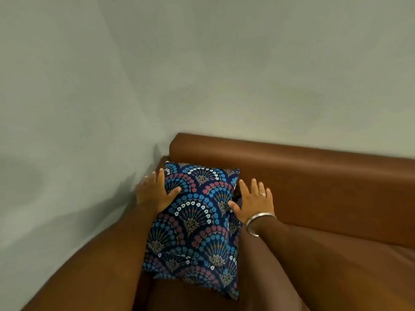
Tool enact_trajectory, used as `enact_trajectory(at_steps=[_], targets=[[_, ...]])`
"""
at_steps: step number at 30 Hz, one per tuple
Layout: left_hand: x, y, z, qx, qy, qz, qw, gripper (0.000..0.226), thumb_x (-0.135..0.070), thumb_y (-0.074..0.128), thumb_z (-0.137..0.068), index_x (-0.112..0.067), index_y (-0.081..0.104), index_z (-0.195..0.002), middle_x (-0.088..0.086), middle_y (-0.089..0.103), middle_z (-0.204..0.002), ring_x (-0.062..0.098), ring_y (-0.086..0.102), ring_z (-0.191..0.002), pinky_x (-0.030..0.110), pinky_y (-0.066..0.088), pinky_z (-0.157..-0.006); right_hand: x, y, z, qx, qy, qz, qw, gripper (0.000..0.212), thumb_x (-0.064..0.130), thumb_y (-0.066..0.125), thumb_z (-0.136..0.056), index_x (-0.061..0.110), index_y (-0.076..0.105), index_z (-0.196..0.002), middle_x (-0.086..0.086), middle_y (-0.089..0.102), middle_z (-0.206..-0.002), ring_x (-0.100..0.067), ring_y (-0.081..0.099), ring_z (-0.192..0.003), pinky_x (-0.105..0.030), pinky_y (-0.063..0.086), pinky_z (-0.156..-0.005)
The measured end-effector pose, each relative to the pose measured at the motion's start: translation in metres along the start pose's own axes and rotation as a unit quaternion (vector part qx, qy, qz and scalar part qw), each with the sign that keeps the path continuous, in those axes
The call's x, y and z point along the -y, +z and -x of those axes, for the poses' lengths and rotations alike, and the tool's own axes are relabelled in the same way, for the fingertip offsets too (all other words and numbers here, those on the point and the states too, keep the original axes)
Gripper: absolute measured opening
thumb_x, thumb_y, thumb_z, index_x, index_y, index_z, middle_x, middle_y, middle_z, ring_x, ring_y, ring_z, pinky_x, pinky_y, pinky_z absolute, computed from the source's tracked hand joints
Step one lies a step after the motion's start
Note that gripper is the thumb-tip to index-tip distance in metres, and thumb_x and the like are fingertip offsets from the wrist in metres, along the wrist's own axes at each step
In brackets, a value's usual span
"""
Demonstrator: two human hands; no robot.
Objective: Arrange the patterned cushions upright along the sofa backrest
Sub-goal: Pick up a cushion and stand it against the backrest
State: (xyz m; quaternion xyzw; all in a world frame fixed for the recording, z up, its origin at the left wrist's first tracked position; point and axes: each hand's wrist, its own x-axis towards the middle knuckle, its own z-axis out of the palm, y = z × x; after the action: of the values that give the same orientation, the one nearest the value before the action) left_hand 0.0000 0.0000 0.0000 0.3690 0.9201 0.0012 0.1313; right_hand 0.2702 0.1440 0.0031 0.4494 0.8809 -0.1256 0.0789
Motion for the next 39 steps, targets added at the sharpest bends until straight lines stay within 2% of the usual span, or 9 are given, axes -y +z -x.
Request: enact_trajectory(at_steps=[6, 10, 13, 15, 22, 25, 29, 33, 39], targets=[[0.03, 0.038, -0.024, 0.138, -0.164, 0.404, 0.889, 0.114, -0.091, 0.043, -0.071, -0.015, 0.033, -0.155, 0.016, 0.039, -0.159, 0.037, 0.041, -0.143, 0.055, 0.033, -0.117, 0.008, 0.049, -0.038, 0.217, 0.203, -0.465, 0.834, 0.09, 0.069, 0.043, -0.082, 0.016, 0.016, -0.15, -0.012, 0.024, -0.158, -0.038, 0.035, -0.137, -0.049, 0.034, -0.109], [0.002, 0.032, -0.006, 0.107, -0.15, 0.474, 0.861, 0.076, -0.068, 0.052, -0.088, -0.013, 0.055, -0.14, 0.011, 0.06, -0.141, 0.03, 0.06, -0.121, 0.044, 0.05, -0.102, -0.003, 0.051, -0.036, 0.286, 0.246, -0.659, 0.651, 0.089, 0.07, 0.055, -0.074, 0.025, 0.03, -0.146, -0.004, 0.025, -0.158, -0.03, 0.036, -0.137, -0.051, 0.04, -0.105], [-0.048, 0.01, 0.032, 0.046, -0.1, 0.487, 0.867, 0.075, -0.078, 0.064, -0.071, -0.026, 0.063, -0.125, 0.0, 0.068, -0.126, 0.019, 0.066, -0.109, 0.032, 0.052, -0.087, -0.048, 0.048, -0.014, 0.279, 0.241, -0.732, 0.573, 0.092, 0.071, 0.063, -0.067, 0.025, 0.039, -0.142, -0.006, 0.04, -0.151, -0.031, 0.043, -0.132, -0.053, 0.041, -0.105], [-0.095, 0.006, 0.064, 0.042, -0.066, 0.525, 0.848, 0.078, -0.085, 0.067, -0.059, -0.033, 0.066, -0.118, -0.004, 0.069, -0.125, 0.019, 0.064, -0.116, 0.04, 0.05, -0.1, -0.104, 0.048, 0.01, 0.244, 0.239, -0.777, 0.529, 0.082, 0.071, 0.062, -0.067, 0.023, 0.05, -0.133, -0.006, 0.055, -0.134, -0.03, 0.055, -0.119, -0.053, 0.05, -0.092], [-0.372, 0.138, 0.152, 0.203, -0.026, 0.595, 0.777, 0.075, -0.071, 0.083, -0.053, -0.046, 0.059, -0.12, -0.013, 0.066, -0.123, 0.01, 0.068, -0.104, 0.033, 0.056, -0.083, -0.394, 0.054, 0.098, 0.099, 0.349, -0.747, 0.557, 0.093, 0.09, 0.054, -0.049, 0.026, 0.067, -0.115, 0.0, 0.066, -0.116, -0.027, 0.062, -0.109, -0.053, 0.052, -0.09], [-0.509, 0.215, 0.176, 0.246, -0.015, 0.613, 0.751, 0.086, -0.062, 0.09, -0.049, -0.037, 0.056, -0.124, -0.001, 0.067, -0.127, 0.016, 0.072, -0.102, 0.03, 0.06, -0.074, -0.529, 0.062, 0.123, 0.026, 0.4, -0.749, 0.528, 0.067, 0.086, 0.058, -0.049, 0.028, 0.078, -0.075, 0.002, 0.078, -0.081, -0.021, 0.074, -0.071, -0.038, 0.059, -0.053], [-0.666, 0.291, 0.182, 0.352, 0.052, 0.623, 0.697, 0.087, -0.065, 0.088, -0.053, -0.049, 0.051, -0.129, -0.009, 0.063, -0.136, 0.011, 0.065, -0.117, 0.033, 0.055, -0.088, -0.687, 0.066, 0.128, -0.076, 0.427, -0.731, 0.527, 0.056, 0.079, 0.051, -0.069, 0.029, 0.065, -0.09, 0.006, 0.076, -0.068, -0.018, 0.072, -0.059, -0.032, 0.054, -0.043], [-0.782, 0.354, 0.181, 0.398, 0.106, 0.597, 0.688, 0.105, -0.064, 0.088, -0.051, -0.044, 0.04, -0.142, -0.008, 0.058, -0.141, 0.014, 0.057, -0.126, 0.04, 0.051, -0.1, -0.795, 0.09, 0.114, -0.125, 0.435, -0.691, 0.563, 0.068, 0.069, 0.039, -0.083, 0.018, 0.05, -0.127, -0.004, 0.062, -0.12, -0.026, 0.062, -0.101, -0.035, 0.048, -0.066], [-0.814, 0.391, 0.19, 0.331, 0.072, 0.61, 0.717, 0.1, -0.047, 0.087, -0.064, -0.031, 0.034, -0.148, -0.003, 0.058, -0.139, 0.02, 0.057, -0.127, 0.033, 0.051, -0.096, -0.79, 0.151, 0.142, -0.288, 0.385, -0.654, 0.584, 0.045, 0.04, 0.051, -0.092, 0.024, 0.047, -0.134, -0.005, 0.055, -0.137, -0.023, 0.056, -0.119, -0.044, 0.051, -0.089]])
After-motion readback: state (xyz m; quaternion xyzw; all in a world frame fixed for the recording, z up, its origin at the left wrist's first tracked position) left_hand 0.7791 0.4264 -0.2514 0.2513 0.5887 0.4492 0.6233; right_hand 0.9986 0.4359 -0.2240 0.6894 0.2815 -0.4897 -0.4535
